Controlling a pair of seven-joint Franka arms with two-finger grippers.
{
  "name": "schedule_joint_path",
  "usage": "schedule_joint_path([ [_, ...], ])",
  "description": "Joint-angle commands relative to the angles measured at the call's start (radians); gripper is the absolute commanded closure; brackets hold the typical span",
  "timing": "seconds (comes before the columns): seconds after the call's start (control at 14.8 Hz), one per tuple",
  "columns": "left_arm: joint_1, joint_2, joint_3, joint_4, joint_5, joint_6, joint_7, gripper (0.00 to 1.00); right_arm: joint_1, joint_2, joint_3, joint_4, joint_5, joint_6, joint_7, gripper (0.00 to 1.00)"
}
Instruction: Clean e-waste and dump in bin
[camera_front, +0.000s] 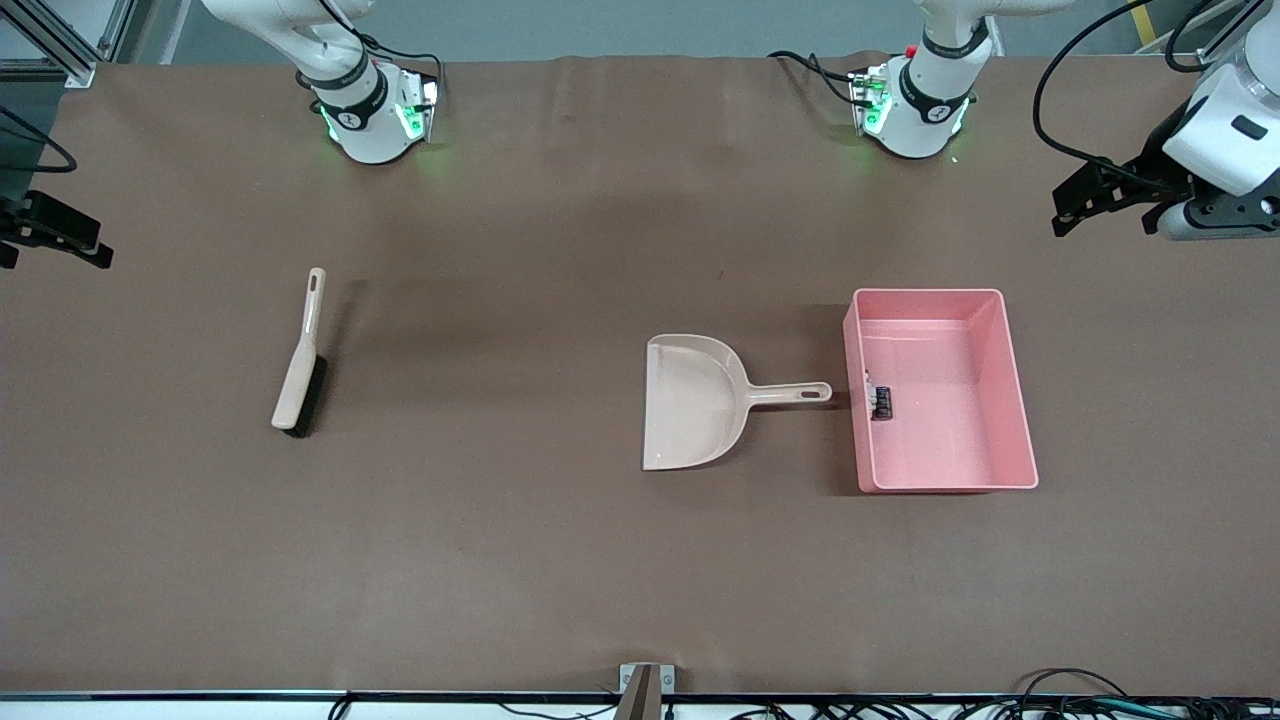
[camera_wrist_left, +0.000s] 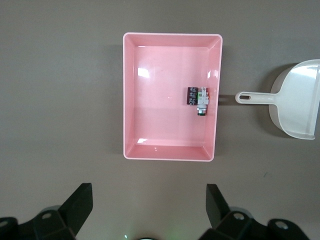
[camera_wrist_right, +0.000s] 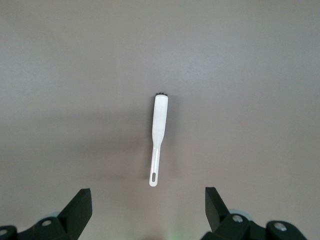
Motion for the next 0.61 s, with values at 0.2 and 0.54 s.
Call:
schedule_joint_path([
  [0.2,-0.013,-0.017,0.01,-0.007,-0.01,-0.007,0.005,0.0,-0.006,-0.013,0.003,-0.021,0.018,0.009,0.013,0.0],
  [0.54,-0.013,-0.018,0.01,0.007,-0.007,-0.012,0.031,0.0,-0.006,-0.013,0.003,-0.021,0.018,0.009,0.013,0.0],
])
